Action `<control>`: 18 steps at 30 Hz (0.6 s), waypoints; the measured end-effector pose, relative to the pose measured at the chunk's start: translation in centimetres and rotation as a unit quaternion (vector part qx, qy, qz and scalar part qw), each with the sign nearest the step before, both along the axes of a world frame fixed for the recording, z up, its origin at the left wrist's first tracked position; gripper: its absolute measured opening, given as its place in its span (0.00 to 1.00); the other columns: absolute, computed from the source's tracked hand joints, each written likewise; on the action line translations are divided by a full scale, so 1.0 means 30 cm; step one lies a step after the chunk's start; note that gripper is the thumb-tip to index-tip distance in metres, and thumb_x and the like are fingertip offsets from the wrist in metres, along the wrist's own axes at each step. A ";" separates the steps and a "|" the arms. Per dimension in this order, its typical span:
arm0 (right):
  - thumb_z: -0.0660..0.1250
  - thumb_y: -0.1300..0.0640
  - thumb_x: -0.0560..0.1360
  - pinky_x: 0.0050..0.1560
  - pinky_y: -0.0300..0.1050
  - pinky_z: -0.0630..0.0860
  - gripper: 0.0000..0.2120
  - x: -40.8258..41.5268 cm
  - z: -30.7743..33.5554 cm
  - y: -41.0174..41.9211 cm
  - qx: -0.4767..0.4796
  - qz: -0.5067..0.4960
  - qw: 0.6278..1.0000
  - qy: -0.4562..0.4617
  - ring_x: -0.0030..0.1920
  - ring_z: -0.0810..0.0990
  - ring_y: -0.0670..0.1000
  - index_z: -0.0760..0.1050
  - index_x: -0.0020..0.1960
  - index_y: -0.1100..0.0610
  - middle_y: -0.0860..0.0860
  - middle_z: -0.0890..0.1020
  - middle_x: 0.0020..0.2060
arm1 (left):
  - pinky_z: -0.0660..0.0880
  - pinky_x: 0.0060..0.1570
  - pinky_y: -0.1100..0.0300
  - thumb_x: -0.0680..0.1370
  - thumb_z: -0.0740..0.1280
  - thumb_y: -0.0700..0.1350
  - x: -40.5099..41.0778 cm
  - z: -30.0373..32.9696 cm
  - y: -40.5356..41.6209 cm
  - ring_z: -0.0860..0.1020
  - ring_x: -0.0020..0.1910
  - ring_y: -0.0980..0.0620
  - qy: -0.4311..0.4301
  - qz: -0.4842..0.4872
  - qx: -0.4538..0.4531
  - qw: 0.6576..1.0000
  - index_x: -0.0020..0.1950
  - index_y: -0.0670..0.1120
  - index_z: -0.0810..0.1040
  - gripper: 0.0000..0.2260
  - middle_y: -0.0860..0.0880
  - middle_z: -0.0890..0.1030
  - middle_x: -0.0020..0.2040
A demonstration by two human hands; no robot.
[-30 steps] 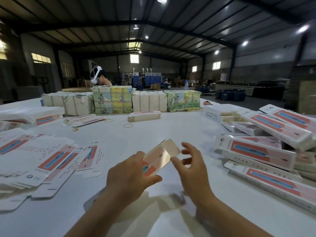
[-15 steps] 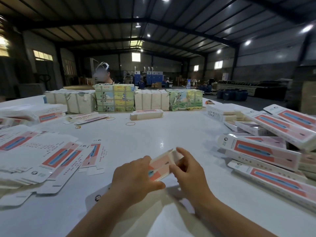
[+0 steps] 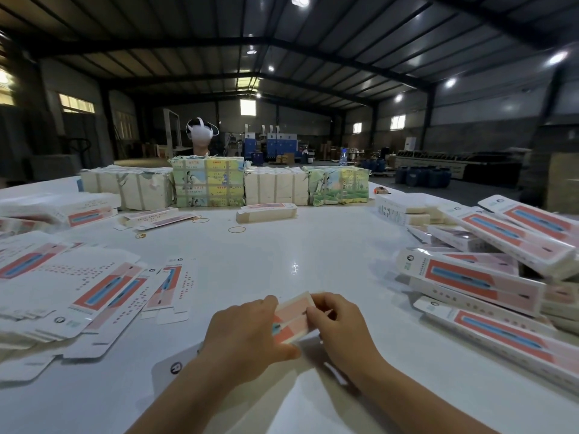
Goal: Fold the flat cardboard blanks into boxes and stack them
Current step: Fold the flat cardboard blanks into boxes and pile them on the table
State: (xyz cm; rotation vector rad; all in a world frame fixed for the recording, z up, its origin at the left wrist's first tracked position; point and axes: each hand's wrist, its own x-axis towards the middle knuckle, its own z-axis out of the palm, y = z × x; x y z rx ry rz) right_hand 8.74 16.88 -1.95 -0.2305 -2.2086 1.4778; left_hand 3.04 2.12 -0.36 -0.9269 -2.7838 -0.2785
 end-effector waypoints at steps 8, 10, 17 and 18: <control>0.70 0.47 0.74 0.61 0.42 0.73 0.31 -0.022 0.008 0.054 0.070 -0.077 0.994 -0.019 0.64 0.69 0.49 0.60 0.72 0.46 0.47 0.63 0.64 | 0.70 0.37 0.68 0.68 0.64 0.71 -0.014 0.004 -0.009 0.76 0.40 0.57 -0.006 0.011 0.041 0.999 0.59 0.58 0.66 0.26 0.60 0.73 0.48; 0.73 0.50 0.71 0.61 0.50 0.73 0.43 -0.028 0.018 0.071 -0.055 -0.043 0.996 -0.063 0.63 0.71 0.53 0.49 0.76 0.46 0.49 0.63 0.68 | 0.69 0.36 0.68 0.68 0.63 0.71 -0.015 0.005 -0.010 0.75 0.39 0.57 -0.010 0.009 0.048 0.999 0.59 0.58 0.66 0.26 0.61 0.71 0.46; 0.70 0.69 0.70 0.38 0.44 0.79 0.14 -0.036 0.019 0.084 -0.325 0.060 0.942 -0.063 0.40 0.84 0.55 0.76 0.55 0.62 0.58 0.85 0.43 | 0.77 0.45 0.63 0.67 0.64 0.70 -0.005 0.002 -0.001 0.76 0.42 0.57 -0.039 -0.010 0.044 0.998 0.61 0.58 0.67 0.27 0.59 0.74 0.51; 0.71 0.68 0.70 0.39 0.45 0.80 0.10 -0.032 0.014 0.080 -0.271 0.041 0.961 -0.049 0.41 0.84 0.56 0.78 0.51 0.61 0.57 0.85 0.41 | 0.77 0.46 0.62 0.68 0.64 0.70 -0.005 0.003 -0.001 0.76 0.42 0.57 -0.043 -0.010 0.042 0.998 0.60 0.58 0.67 0.27 0.59 0.73 0.49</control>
